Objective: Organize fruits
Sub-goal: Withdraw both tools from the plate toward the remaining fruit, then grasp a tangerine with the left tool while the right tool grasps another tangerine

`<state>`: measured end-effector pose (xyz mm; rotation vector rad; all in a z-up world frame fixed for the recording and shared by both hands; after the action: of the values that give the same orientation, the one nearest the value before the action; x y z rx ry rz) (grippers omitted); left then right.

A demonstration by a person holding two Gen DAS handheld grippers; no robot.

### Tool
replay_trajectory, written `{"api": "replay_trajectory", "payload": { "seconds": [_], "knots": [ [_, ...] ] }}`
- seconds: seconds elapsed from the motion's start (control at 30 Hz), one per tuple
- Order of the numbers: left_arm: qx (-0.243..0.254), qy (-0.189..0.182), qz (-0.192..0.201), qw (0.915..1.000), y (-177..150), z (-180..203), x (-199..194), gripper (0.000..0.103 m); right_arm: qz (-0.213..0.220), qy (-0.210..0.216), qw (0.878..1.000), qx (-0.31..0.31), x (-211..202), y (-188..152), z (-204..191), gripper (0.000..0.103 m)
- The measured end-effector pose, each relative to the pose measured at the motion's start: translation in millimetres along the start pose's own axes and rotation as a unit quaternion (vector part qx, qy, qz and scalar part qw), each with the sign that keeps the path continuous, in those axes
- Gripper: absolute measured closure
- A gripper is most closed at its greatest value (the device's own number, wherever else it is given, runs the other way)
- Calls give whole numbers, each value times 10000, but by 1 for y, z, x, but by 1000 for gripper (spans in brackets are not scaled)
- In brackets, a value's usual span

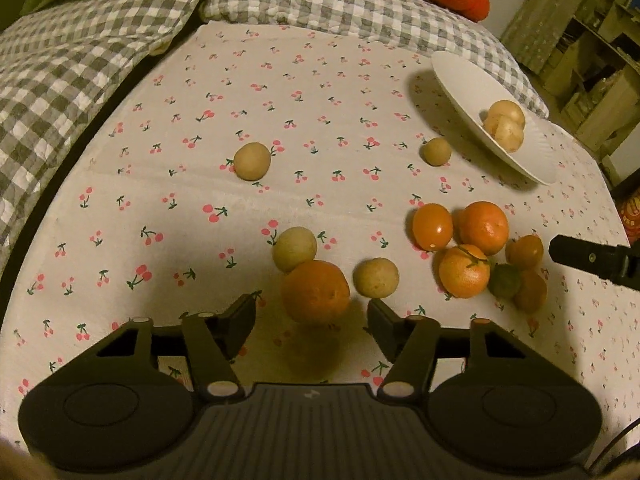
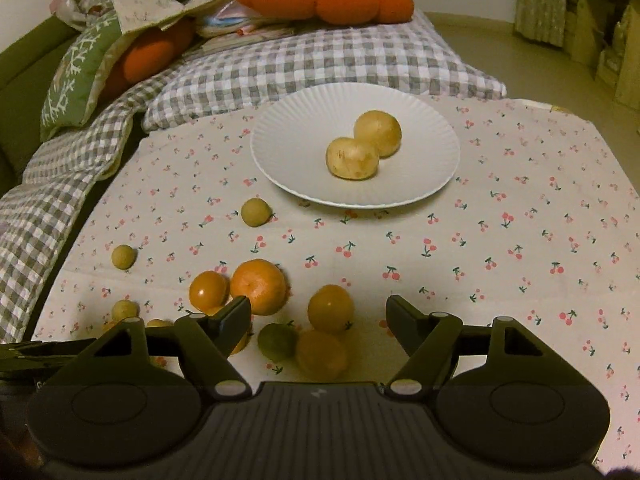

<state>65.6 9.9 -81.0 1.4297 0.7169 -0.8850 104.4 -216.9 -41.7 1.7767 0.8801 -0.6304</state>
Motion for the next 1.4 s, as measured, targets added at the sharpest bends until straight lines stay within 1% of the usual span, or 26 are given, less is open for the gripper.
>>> {"api": "replay_trajectory", "payload": {
  "seconds": [0.13,0.23,0.3,0.4,0.63,0.73,0.87,0.9,0.97,1.0,1.03,1.1,1.2,1.33,1.4],
  "knots": [
    [-138,-120,-59,9998,0,-3,3,65,38,89,9999,-58,2,2,-3,31],
    [-106,-117,-56,9999,0,0,5,69,105,131,9995,-264,5,1,-10,31],
    [-93,-128,-43,9999,0,0,5,75,152,136,9990,-393,6,2,-14,31],
    [-108,-140,-35,9998,0,0,5,80,177,165,9981,-568,11,3,-20,31],
    [-104,-144,-14,9998,0,-1,5,81,167,112,9957,-910,29,4,-31,32],
    [-104,-142,-11,9998,0,-1,5,82,101,134,9948,-1007,36,3,-34,37],
    [-170,-153,2,9997,1,-2,5,82,47,144,9930,-1175,42,1,-38,45],
    [-189,-163,9,9997,1,-2,4,82,-55,195,9927,-1192,43,0,-40,48],
    [-195,-142,37,9997,2,-2,3,82,-107,232,9919,-1244,45,-1,-41,49],
    [-183,-128,61,9997,2,-2,3,83,-134,230,9914,-1284,47,-2,-43,51],
    [-169,-121,88,9997,2,-1,2,83,-171,227,9905,-1344,48,-3,-44,54],
    [-151,-117,119,9997,2,0,1,83,-203,256,9895,-1405,50,-5,-47,65],
    [-188,-159,142,9996,2,-1,1,83,-172,201,9889,-1462,47,-6,-48,66],
    [-373,-272,185,9988,4,-4,-1,83,-207,213,9900,-1381,45,-4,-45,66],
    [-391,-281,223,9986,5,-4,-3,83,-210,206,9903,-1359,46,-4,-45,66]
  ]
}}
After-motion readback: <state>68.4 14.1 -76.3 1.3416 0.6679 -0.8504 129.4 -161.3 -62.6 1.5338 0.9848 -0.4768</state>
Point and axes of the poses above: each gripper's, at about its wrist camera, not at the fingertips, and x roughly the way its jaws point, z to its right, y to its top, the point moved 3 cm from there along x, roughly the way its jaws point, and after that the axes turned 14 degrees about x, right-handed, at the moved point
